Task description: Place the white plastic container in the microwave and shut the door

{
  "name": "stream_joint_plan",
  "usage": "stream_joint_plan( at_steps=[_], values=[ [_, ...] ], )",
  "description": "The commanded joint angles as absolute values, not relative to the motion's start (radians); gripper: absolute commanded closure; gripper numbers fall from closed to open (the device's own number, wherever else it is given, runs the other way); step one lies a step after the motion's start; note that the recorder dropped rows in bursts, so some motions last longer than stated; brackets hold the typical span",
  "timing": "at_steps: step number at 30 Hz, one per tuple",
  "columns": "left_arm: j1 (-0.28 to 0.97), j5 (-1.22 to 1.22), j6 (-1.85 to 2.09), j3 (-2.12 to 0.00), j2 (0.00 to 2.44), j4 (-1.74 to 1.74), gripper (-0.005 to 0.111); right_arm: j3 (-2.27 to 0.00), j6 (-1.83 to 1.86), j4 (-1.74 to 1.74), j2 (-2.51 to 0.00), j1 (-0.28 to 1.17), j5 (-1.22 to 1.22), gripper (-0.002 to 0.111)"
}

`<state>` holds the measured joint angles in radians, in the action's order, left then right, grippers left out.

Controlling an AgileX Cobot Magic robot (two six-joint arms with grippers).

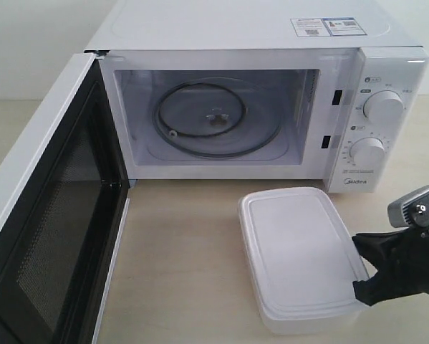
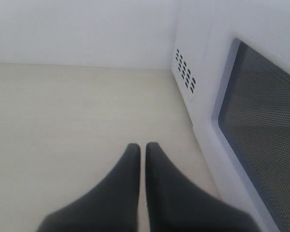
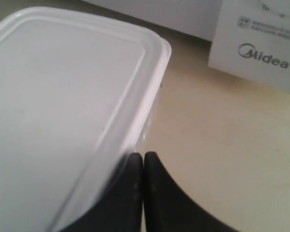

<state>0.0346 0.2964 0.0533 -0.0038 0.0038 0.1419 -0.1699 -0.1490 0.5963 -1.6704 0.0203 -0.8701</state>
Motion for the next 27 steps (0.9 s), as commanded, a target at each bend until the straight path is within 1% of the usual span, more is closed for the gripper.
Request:
stream_joint_plan(
  at_steps=[1, 5, 8, 13, 16, 19, 22, 27],
  values=[
    [0.032, 0.296, 0.057, 0.0, 0.0, 0.149, 0.102, -0.2, -0.214, 0.658, -1.674, 0.024, -0.858, 0.109],
    [0.032, 0.296, 0.057, 0.0, 0.0, 0.149, 0.102, -0.213, -0.259, 0.712, -1.676, 0.069, -0.844, 0.109],
    [0.032, 0.296, 0.057, 0.0, 0.0, 0.149, 0.102, -0.213, -0.259, 0.708, -1.676, 0.142, -0.844, 0.109],
    [0.032, 0.296, 0.057, 0.0, 0.0, 0.149, 0.102, -0.217, -0.248, 0.605, -1.676, 0.265, -0.838, 0.109],
    [0.032, 0.296, 0.057, 0.0, 0.0, 0.149, 0.102, -0.249, -0.248, 0.587, -1.676, 0.307, -0.776, 0.109],
    [0.032, 0.296, 0.057, 0.0, 0.0, 0.149, 0.102, -0.267, -0.25, 0.579, -1.676, 0.32, -0.726, 0.109],
    [0.032, 0.296, 0.057, 0.0, 0.0, 0.149, 0.102, -0.267, -0.246, 0.574, -1.676, 0.32, -0.728, 0.109],
    [0.032, 0.296, 0.057, 0.0, 0.0, 0.149, 0.102, -0.267, -0.257, 0.58, -1.676, 0.32, -0.806, 0.109]
  ],
)
